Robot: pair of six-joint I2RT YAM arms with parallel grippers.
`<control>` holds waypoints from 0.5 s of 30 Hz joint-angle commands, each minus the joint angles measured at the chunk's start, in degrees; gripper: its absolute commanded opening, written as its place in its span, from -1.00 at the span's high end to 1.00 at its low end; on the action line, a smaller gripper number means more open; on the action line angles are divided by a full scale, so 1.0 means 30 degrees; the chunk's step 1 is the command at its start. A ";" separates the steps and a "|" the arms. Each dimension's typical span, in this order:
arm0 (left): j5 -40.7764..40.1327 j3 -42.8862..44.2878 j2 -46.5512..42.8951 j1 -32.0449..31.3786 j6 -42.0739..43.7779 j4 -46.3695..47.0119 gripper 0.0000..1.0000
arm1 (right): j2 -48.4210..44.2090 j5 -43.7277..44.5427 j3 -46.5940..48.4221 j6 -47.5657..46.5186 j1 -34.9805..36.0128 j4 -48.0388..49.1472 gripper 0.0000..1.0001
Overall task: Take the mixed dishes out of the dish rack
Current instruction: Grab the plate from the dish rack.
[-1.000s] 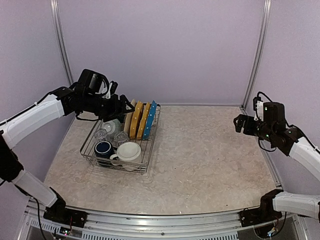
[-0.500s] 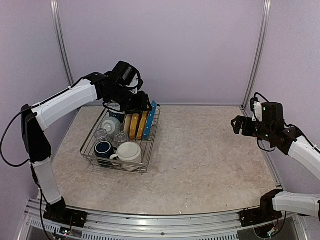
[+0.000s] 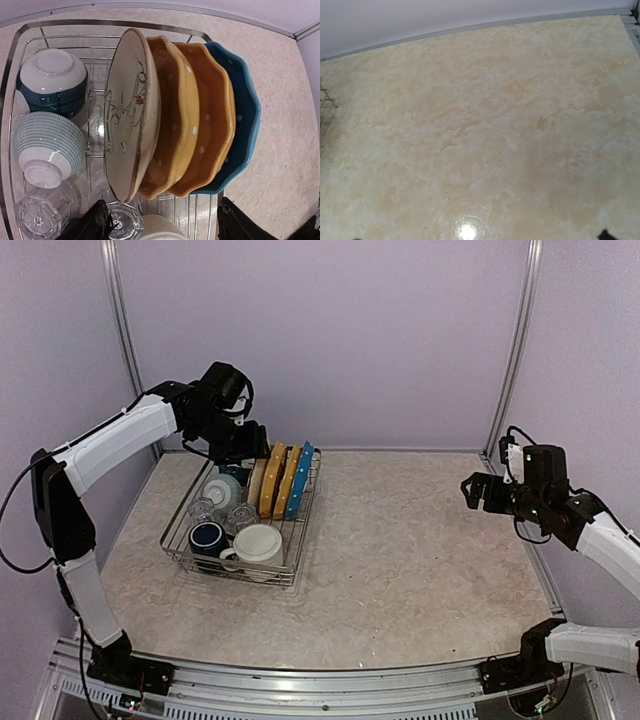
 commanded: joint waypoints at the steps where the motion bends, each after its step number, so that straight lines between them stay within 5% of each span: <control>1: 0.1086 -0.0300 -0.0825 0.0979 0.0476 0.0063 -0.41 | 0.0153 -0.0311 0.0099 0.0072 0.0248 -0.0103 -1.00; 8: 0.1574 0.1149 0.0858 0.1744 0.1323 -0.0307 -0.03 | 0.0194 -0.0318 0.0289 0.0156 0.0238 -0.0400 -1.00; 15: 0.2576 0.2429 0.2449 0.2277 0.2093 -0.0492 0.13 | 0.0212 -0.0192 0.0639 0.0157 0.0238 -0.0772 -0.99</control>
